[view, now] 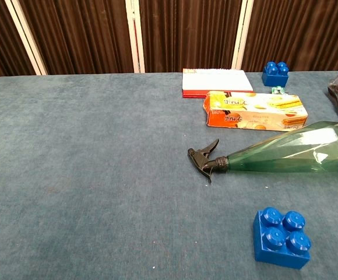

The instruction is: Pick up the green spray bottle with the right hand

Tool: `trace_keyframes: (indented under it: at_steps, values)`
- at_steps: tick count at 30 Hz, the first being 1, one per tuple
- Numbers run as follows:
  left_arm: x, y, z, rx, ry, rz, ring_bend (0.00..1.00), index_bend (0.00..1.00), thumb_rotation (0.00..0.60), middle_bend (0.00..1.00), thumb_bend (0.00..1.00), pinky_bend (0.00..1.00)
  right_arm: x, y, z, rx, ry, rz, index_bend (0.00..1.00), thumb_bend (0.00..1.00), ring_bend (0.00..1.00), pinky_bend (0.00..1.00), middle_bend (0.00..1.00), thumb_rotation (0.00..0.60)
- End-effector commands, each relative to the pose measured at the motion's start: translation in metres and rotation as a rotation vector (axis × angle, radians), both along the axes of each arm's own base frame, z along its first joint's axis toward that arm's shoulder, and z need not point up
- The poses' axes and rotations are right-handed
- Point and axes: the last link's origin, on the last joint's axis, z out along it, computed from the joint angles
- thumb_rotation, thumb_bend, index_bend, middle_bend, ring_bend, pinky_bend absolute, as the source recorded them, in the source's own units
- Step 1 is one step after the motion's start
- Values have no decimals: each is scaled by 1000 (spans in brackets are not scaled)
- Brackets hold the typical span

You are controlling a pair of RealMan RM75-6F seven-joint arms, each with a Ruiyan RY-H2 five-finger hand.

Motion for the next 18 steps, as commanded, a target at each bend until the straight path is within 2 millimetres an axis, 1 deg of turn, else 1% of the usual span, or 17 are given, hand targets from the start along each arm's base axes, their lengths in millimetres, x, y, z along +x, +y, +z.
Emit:
trace_keyframes:
  at_steps: [1, 6, 10, 15, 18]
  values:
    - [-1, 0, 1, 3, 1, 11, 0, 0, 600, 0, 0, 37, 1, 1, -1, -4, 7, 1, 0, 193, 0, 41, 0, 600]
    - [-1, -1, 2, 9, 1, 49, 0, 0, 600, 0, 0, 37, 2, 0, -2, -34, 33, 0, 0, 193, 0, 42, 0, 600]
    - [1, -7, 5, 7, 14, 48, 0, 0, 600, 0, 0, 37, 9, 2, -11, -42, 44, 31, 0, 193, 0, 37, 0, 600]
    - [2, -11, 14, 34, -3, 37, 0, 0, 600, 0, 0, 37, 33, -2, -30, -27, 103, 137, 0, 193, 0, 31, 0, 600]
    - [4, -16, 18, 34, -15, 34, 0, 0, 600, 0, 0, 37, 51, -16, -45, -3, 167, 180, 0, 193, 0, 27, 0, 600]
